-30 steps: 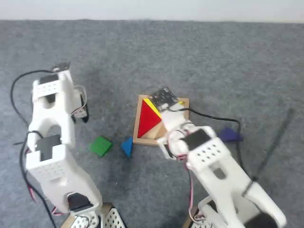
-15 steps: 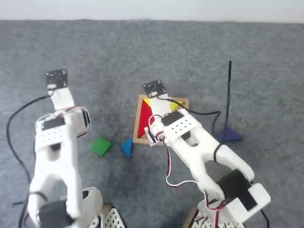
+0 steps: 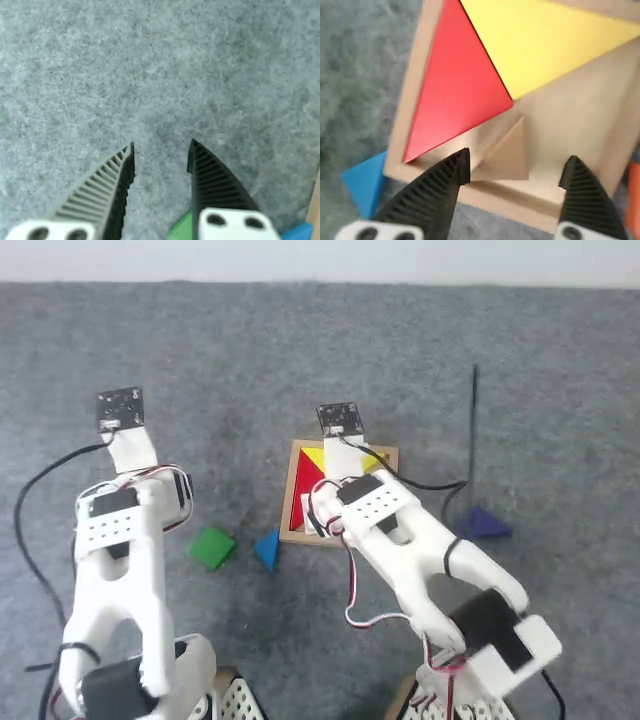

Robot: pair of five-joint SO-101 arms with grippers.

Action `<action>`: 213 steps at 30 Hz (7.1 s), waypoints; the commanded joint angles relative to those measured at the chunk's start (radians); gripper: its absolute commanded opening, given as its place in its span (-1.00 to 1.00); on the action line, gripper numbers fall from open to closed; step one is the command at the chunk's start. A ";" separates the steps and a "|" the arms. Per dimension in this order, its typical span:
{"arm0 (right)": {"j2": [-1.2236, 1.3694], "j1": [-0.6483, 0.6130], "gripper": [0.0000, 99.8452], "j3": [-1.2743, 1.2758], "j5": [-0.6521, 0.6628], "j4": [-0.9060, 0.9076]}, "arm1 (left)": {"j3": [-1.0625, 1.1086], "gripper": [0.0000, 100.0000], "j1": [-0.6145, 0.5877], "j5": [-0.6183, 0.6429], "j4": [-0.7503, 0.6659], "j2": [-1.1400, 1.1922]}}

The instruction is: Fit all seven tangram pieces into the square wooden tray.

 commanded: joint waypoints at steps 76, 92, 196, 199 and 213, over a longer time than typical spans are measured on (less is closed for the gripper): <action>-0.173 0.113 -0.96 -0.183 1.020 0.318 | -0.058 -0.65 0.011 -0.072 0.040 0.006; -0.079 0.091 -0.98 0.048 1.013 0.128 | -0.058 -0.65 0.011 -0.075 0.040 0.006; 0.151 0.794 -0.44 -0.193 2.094 0.390 | 0.005 -0.65 0.011 -0.192 0.037 0.008; 0.165 0.797 -0.44 -0.167 2.093 0.340 | 0.005 -0.65 0.011 -0.192 0.037 0.008; 0.104 0.808 -0.51 -0.071 2.058 0.232 | 0.016 -0.65 0.011 -0.192 0.021 0.008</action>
